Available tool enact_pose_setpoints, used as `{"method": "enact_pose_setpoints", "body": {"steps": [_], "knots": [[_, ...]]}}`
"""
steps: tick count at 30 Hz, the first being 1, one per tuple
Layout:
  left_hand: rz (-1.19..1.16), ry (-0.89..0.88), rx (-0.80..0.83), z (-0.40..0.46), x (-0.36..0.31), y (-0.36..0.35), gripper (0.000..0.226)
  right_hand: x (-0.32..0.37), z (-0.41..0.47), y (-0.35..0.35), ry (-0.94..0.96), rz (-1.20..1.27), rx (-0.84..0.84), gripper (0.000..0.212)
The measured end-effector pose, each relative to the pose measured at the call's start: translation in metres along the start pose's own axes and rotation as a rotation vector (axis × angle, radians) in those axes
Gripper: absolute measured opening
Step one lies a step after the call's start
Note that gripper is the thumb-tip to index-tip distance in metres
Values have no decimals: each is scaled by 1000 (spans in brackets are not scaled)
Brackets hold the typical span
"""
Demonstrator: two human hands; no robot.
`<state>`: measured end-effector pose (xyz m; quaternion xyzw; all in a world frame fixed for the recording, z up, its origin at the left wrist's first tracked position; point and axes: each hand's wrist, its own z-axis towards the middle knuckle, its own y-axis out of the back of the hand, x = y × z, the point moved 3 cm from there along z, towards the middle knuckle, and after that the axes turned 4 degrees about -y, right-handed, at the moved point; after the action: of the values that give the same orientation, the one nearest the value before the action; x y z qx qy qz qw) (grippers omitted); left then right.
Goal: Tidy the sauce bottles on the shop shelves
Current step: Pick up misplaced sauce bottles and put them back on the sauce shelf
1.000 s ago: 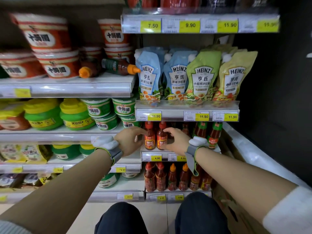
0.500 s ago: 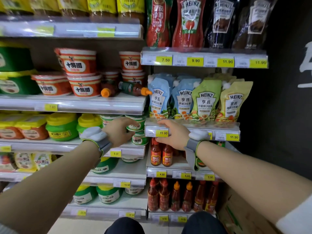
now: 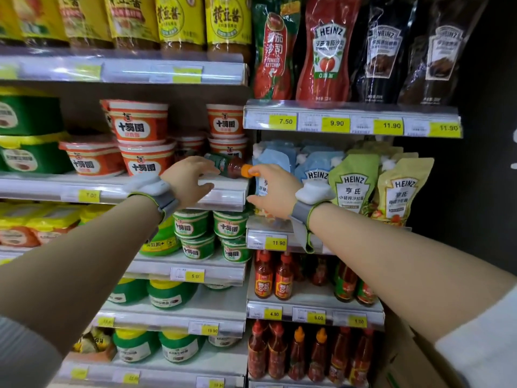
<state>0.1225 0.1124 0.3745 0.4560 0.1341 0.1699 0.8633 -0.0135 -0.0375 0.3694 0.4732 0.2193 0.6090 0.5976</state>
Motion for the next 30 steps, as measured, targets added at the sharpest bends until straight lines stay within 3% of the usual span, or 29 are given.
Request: {"method": "enact_pose_setpoints", "body": {"steps": [11, 17, 30], "knots": [[69, 33, 76, 55, 18, -12, 42, -1, 55, -22, 39, -160, -37, 49], [40, 86, 118, 74, 18, -30, 48, -9, 77, -33, -15, -231, -79, 36], [144, 18, 159, 97, 26, -58, 64, -8, 92, -48, -53, -267, -56, 19]]}}
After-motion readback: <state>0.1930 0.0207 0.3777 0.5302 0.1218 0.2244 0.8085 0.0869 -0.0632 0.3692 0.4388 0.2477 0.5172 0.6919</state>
